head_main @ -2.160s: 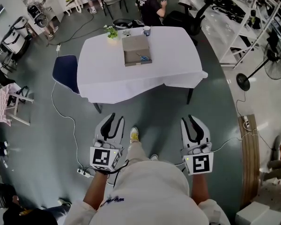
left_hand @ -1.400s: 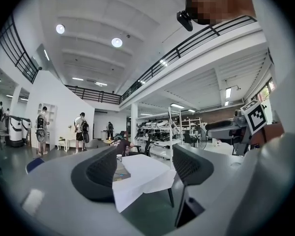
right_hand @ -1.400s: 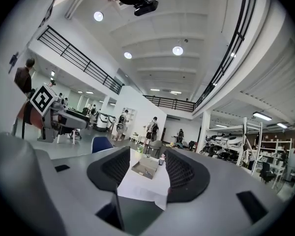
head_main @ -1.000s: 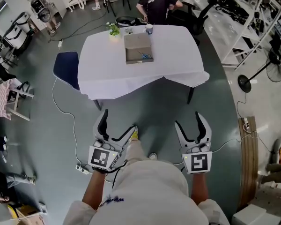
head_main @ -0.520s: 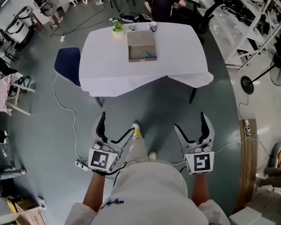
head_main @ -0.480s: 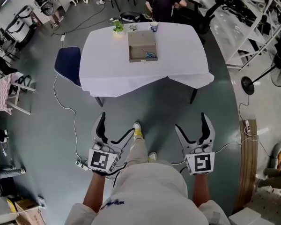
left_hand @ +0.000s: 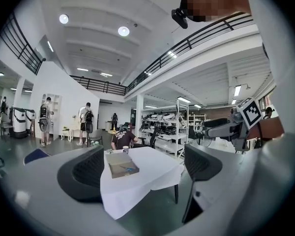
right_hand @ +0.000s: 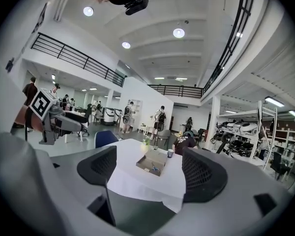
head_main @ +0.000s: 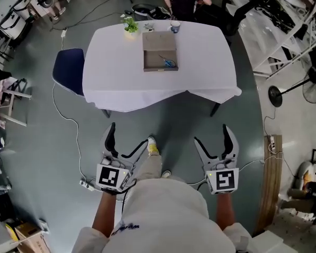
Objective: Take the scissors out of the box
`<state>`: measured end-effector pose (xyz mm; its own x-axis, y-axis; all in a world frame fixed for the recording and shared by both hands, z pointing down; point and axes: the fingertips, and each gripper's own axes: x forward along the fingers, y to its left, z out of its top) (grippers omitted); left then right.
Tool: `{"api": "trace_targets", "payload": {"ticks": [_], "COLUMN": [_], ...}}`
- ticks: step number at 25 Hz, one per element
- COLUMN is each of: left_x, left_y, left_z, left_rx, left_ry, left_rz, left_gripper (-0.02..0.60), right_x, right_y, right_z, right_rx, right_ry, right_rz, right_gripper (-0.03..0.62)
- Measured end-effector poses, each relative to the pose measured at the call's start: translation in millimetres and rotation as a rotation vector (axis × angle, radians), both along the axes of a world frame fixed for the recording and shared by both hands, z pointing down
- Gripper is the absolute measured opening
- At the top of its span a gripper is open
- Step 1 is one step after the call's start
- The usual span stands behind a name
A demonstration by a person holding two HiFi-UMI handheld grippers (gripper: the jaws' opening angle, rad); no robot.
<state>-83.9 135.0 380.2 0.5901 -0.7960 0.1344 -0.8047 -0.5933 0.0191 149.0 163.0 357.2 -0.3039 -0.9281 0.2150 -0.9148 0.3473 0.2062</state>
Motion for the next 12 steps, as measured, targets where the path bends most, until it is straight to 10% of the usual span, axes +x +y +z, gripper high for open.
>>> {"api": "trace_targets", "payload": {"ticks": [12], "left_x": [-34], "left_y": [-138], "left_z": [12], "left_rx": [-0.010], "left_ry": [0.028], "left_rz": [0.037], "left_gripper": [0.491], "right_x": [-30], "right_y": [-131], "right_z": [5], "right_rx": [-0.081], "right_ry": [-0.024], "right_rz": [0.030], "right_gripper": [0.393]}}
